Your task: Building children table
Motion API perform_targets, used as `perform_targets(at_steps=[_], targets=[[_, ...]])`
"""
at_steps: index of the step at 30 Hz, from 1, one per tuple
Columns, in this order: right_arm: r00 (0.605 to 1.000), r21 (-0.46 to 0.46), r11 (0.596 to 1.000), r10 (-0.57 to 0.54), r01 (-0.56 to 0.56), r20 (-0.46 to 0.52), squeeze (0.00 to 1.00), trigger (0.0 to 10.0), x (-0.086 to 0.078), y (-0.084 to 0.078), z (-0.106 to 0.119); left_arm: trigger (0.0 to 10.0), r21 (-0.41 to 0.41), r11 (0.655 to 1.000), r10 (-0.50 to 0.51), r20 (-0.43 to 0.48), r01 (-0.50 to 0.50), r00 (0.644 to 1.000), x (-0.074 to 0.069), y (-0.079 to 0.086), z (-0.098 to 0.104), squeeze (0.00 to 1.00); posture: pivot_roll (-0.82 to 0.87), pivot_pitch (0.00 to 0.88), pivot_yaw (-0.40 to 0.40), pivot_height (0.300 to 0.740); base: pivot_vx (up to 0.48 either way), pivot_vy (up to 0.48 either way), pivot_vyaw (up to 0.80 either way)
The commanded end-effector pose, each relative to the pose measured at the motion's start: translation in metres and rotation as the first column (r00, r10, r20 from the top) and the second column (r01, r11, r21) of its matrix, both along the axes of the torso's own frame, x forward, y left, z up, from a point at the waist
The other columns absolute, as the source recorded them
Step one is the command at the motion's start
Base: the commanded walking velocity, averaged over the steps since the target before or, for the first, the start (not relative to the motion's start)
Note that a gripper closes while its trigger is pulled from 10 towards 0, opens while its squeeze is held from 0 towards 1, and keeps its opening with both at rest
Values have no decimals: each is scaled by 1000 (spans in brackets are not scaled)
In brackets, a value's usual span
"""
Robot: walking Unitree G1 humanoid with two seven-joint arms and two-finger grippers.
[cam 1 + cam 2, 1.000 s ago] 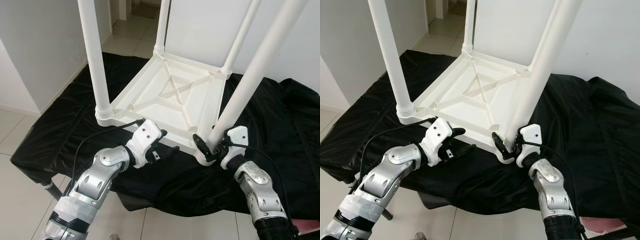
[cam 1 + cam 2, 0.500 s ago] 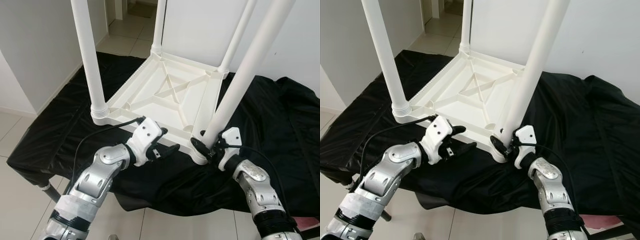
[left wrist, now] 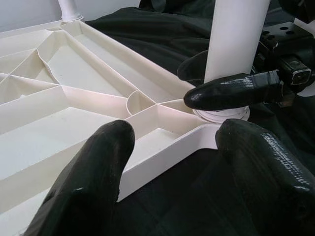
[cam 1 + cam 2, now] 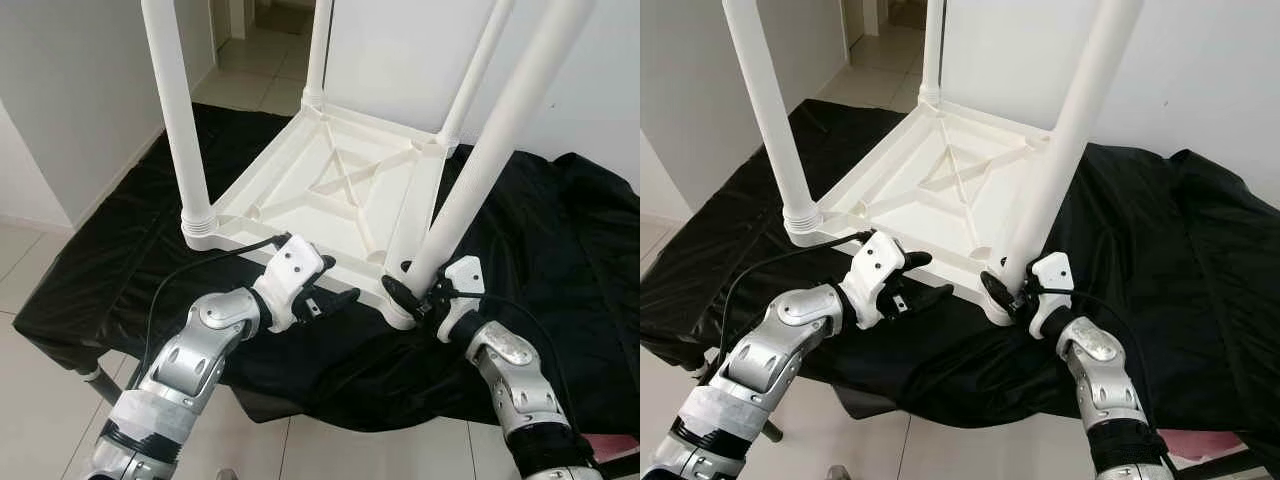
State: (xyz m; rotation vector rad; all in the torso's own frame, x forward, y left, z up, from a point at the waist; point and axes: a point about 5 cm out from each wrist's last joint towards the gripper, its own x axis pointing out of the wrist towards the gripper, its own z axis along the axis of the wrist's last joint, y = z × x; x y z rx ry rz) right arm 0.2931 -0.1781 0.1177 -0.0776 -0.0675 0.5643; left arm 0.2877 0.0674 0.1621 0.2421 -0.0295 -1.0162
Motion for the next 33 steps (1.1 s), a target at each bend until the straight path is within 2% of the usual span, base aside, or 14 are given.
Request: perform_targets(at_steps=[1, 10, 12, 14, 17, 18, 22, 24, 28, 33], targets=[[1000, 0, 1000, -26, 26, -2, 0, 10000, -3, 1, -2, 10000, 9, 1000, -25, -19, 25, 1000, -1, -2, -2, 0, -44, 49, -62, 740, 0, 0, 0], [984, 22, 984, -178, 178, 15, 0, 10000, -10, 1, -1, 10000, 11, 1000, -25, -21, 25, 999, -1, -2, -3, 0, -42, 48, -67, 740, 0, 0, 0], [966, 43, 965, -258, 257, 3, 0, 10000, -16, 5, -2, 10000, 12, 1000, -24, -18, 24, 1000, -1, -2, -3, 0, -42, 48, -67, 740, 0, 0, 0], [960, 44, 959, -280, 280, -2, 0, 10000, -17, 6, -3, 10000, 11, 1000, -23, -18, 23, 1000, 0, -2, -3, 0, -43, 48, -69, 740, 0, 0, 0], [917, 63, 915, -399, 399, -21, 0, 10000, -24, 11, -5, 10000, 10, 1000, -24, -18, 24, 1000, -1, -3, -2, 0, -43, 48, -69, 740, 0, 0, 0], [917, 63, 915, -399, 399, -21, 0, 10000, -24, 11, -5, 10000, 10, 1000, -24, -18, 24, 1000, -1, -3, -2, 0, -43, 48, -69, 740, 0, 0, 0], [844, 99, 839, -535, 536, -37, 0, 10000, -33, 22, -5, 10000, 12, 999, -32, -21, 32, 999, -2, -4, -3, 0, -45, 51, -65, 740, 0, 0, 0], [836, 114, 829, -546, 548, -47, 0, 10000, -33, 25, -4, 10000, 12, 999, -33, -22, 33, 999, -2, -3, -3, 0, -45, 51, -65, 740, 0, 0, 0], [845, 114, 838, -533, 533, -33, 0, 10000, -35, 35, -1, 10000, 13, 999, -38, -22, 38, 999, -1, -4, -3, 0, -48, 49, -56, 740, 0, 0, 0], [849, 120, 842, -527, 527, -27, 0, 10000, -36, 38, 2, 10000, 17, 999, -46, -23, 46, 999, -1, -4, -3, 0, -44, 45, -57, 740, 0, 0, 0]])
